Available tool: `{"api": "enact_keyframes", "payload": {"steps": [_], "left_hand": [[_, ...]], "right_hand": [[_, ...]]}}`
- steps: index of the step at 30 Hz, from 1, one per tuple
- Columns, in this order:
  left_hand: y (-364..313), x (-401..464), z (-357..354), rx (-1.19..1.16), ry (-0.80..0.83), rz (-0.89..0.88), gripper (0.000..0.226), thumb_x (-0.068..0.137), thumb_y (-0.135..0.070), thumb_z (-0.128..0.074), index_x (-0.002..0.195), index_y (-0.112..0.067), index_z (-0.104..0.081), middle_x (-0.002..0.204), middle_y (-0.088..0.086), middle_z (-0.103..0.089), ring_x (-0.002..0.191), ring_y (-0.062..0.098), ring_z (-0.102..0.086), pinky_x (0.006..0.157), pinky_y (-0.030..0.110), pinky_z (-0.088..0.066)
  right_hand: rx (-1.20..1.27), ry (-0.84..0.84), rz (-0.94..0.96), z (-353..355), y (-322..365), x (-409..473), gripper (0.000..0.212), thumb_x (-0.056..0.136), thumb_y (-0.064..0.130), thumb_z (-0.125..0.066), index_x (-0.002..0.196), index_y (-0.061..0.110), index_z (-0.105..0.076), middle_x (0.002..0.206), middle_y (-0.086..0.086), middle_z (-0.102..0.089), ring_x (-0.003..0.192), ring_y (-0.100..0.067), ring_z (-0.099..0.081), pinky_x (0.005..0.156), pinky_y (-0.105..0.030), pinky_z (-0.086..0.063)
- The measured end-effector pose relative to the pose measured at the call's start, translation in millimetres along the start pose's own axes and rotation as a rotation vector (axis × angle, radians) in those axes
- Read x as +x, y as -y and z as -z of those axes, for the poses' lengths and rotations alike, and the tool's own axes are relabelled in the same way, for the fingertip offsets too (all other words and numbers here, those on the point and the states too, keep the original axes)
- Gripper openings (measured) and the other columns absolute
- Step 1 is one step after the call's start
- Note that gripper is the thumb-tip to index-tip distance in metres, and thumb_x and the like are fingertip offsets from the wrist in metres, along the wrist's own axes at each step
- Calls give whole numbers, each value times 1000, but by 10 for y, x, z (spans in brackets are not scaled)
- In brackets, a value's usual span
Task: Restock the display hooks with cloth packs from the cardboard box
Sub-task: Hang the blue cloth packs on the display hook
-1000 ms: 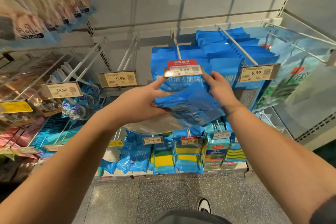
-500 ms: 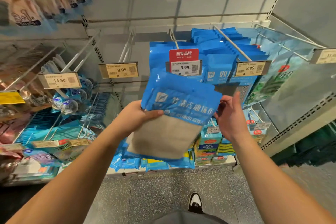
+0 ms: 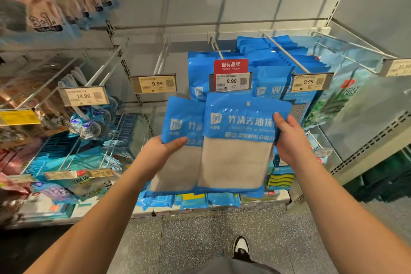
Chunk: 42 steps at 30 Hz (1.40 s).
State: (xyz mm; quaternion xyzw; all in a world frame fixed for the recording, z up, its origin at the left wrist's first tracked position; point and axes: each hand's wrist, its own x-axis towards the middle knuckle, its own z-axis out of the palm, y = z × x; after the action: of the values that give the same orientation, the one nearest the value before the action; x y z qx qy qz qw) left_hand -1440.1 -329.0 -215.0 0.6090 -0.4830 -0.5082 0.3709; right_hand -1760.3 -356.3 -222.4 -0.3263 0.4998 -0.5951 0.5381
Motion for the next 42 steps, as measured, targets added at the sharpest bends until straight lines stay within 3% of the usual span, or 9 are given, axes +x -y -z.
{"api": "enact_keyframes", "payload": {"steps": [3,11,18,23,27,32,35,39,42], "left_hand": [[44,-24,119,118,-44,11,28,74,-46,-84,89,-24,-76,92,10,-78,92,36,-72,84,51,-57],[36,-30,356,604,31,-13,15,88,-46,-73,77,-46,-62,76,-13,-67,75,11,-63,65,26,-45],[-252,-19,68,949,227,-244,22,89,-53,-68,101,-36,-75,89,-11,-71,87,16,-65,77,34,-52],[-650,68,-264,1153,285,-550,32,93,-57,-60,121,-44,-67,152,-24,-44,117,14,-62,88,31,-49],[-940,184,-484,1336,284,-530,41,94,-63,-51,127,-42,-63,166,-23,-7,112,22,-65,82,35,-53],[-1057,221,-527,1332,259,-577,38,94,-63,-50,124,-43,-63,167,-19,2,102,28,-67,76,37,-53],[-1108,154,-482,1312,244,-605,33,95,-59,-53,123,-46,-63,167,-20,4,102,27,-68,76,36,-52],[-1236,141,-410,1276,195,-628,32,94,-58,-56,122,-45,-65,166,-22,5,102,26,-67,78,37,-51],[-1282,161,-366,1264,192,-640,34,92,-58,-58,121,-43,-66,166,-24,2,100,25,-67,73,32,-47]], "right_hand": [[-52,-12,1,142,11,65,20,102,19,-51,118,16,-62,112,-3,-73,103,-21,-70,85,-40,-55],[-231,-42,21,325,81,214,22,102,28,-52,118,19,-64,110,-1,-73,94,-17,-72,80,-40,-54],[-268,36,18,146,101,377,29,102,26,-53,127,13,-61,116,-2,-71,100,-17,-70,82,-35,-54],[-300,105,15,-82,171,484,23,100,28,-56,117,15,-64,111,-1,-72,103,-18,-68,88,-39,-52],[-328,147,18,-214,235,529,12,101,27,-54,98,20,-63,84,13,-71,79,-2,-66,76,-26,-48],[-357,167,31,-327,340,459,28,106,15,-43,79,22,-47,47,19,-55,46,9,-49,49,-7,-39],[-430,163,42,-298,367,504,22,104,21,-48,83,23,-51,56,22,-60,53,12,-54,54,-4,-39],[-392,183,5,-351,411,502,47,100,36,-56,136,6,-51,125,1,-65,109,3,-62,85,-12,-46],[-368,225,-6,-417,427,477,35,104,21,-49,128,-3,-53,115,-10,-68,93,-4,-69,70,-18,-56]]}}
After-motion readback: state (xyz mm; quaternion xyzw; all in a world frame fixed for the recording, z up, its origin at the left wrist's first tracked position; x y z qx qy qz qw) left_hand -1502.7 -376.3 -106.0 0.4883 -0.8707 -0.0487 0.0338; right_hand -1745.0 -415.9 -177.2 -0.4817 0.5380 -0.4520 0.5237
